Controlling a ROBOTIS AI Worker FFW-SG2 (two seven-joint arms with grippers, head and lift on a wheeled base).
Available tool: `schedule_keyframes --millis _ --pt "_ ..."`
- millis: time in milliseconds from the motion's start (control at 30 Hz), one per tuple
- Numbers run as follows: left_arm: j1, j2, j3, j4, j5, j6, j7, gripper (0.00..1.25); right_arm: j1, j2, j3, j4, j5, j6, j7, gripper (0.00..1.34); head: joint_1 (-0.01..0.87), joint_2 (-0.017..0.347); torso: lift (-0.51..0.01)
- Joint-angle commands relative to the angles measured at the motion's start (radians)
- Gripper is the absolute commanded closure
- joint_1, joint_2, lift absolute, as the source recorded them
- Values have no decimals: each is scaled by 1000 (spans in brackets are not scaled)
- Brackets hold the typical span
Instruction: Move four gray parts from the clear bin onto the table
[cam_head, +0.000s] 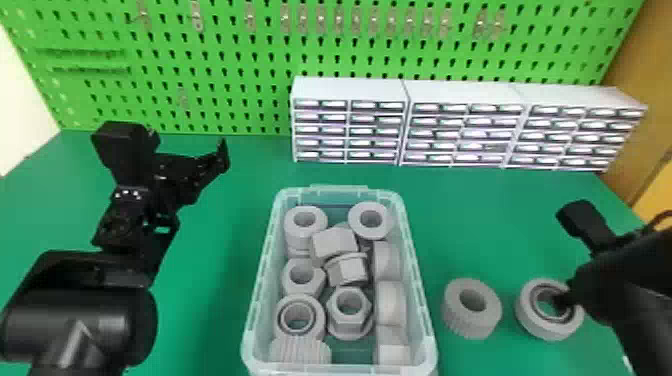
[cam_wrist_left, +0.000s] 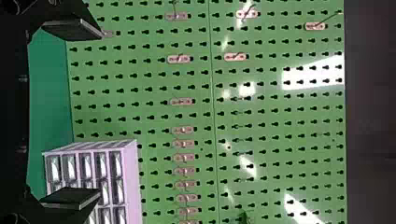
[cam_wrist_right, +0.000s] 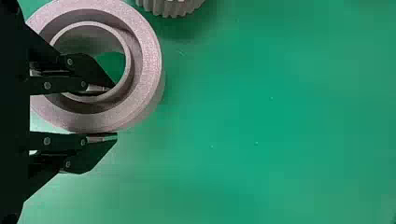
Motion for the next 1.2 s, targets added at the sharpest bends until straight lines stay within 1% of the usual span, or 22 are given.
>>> schedule_keyframes --millis 0,200,400,767,833,867,967,1000,1167 --pt "1 0 -2 -1 0 4 0 102 -4 0 -2 21 0 -8 -1 1251 686 26 -50" --pt "-1 0 -3 1 0 6 0 102 -11 -5 2 45 -6 -11 -11 1251 686 26 -50" --pt "-1 0 -5 1 0 7 0 102 -16 -5 5 57 -29 -11 -29 1250 686 26 -50" --pt "-1 0 -6 1 0 7 0 102 -24 -2 42 73 -57 -11 -77 1242 686 26 -50" --pt "-1 0 -6 1 -2 7 0 102 -25 -2 48 76 -57 -11 -80 1222 686 26 -50" --pt "-1 0 -6 1 -2 7 0 102 -27 -2 50 77 -57 -11 -81 1196 686 26 -50" --pt "-1 0 -6 1 -2 7 0 102 -28 -2 53 82 -57 -9 -83 1035 686 26 -50" --pt "-1 0 -6 1 -2 7 0 102 -28 -2 53 82 -54 -5 -83 957 686 26 -50" --pt "-1 0 -6 1 -2 7 0 102 -31 -2 75 82 -25 -2 -83 728 686 26 -50"
